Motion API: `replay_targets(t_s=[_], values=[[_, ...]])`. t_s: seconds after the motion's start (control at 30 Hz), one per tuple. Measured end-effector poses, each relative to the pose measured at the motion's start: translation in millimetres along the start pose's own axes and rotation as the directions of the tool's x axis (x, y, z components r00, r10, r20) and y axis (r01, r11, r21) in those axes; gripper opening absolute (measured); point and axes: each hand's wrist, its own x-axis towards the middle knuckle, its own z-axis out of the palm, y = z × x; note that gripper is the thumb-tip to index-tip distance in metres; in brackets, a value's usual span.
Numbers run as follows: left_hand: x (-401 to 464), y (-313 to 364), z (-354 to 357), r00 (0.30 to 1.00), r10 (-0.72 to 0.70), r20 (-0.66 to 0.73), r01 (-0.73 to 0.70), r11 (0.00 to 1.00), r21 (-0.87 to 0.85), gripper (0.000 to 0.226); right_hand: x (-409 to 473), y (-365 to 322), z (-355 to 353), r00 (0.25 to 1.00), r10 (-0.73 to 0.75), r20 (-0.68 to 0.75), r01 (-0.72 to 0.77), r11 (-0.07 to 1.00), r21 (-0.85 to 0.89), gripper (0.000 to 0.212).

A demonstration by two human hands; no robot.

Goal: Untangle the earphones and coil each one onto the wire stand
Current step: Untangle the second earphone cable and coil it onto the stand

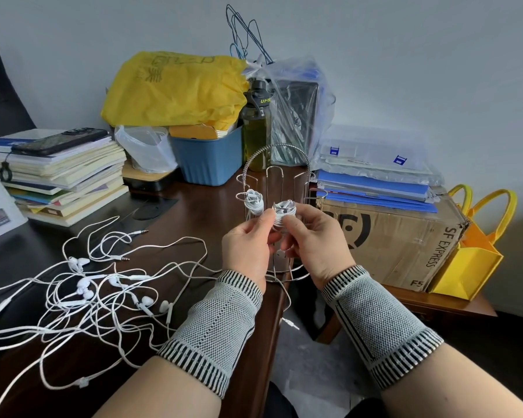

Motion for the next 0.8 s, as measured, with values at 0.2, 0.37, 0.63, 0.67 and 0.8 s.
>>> replay_targets(t_s=[0.2, 0.37, 0.63, 0.67, 0.8], values=[[1, -3, 0, 1.0, 0.023, -0.014, -0.022, 0.998, 0.051, 0.014, -6, 4, 7, 0.991, -0.011, -0.132, 0.027, 0.993, 0.114, 0.012], [0, -3, 3, 0.997, 0.069, -0.028, -0.065, 0.989, 0.131, 0.018, -6, 7, 5, 0.946, -0.108, -0.305, 0.077, 0.991, -0.112, 0.002], [-8, 8, 8, 0.994, 0.104, -0.022, -0.094, 0.956, 0.277, 0.067, 2, -2, -5, 0.911, 0.191, -0.365, -0.192, 0.981, 0.033, 0.041], [-9, 9, 8, 0.995, 0.102, -0.02, -0.093, 0.958, 0.271, 0.076, 4, -4, -5, 0.918, 0.219, -0.332, -0.218, 0.975, 0.041, 0.046], [-11, 13, 9, 0.998, 0.057, -0.009, -0.053, 0.97, 0.238, 0.071, 7, -12, -4, 0.932, 0.285, -0.223, -0.284, 0.958, 0.038, 0.068]])
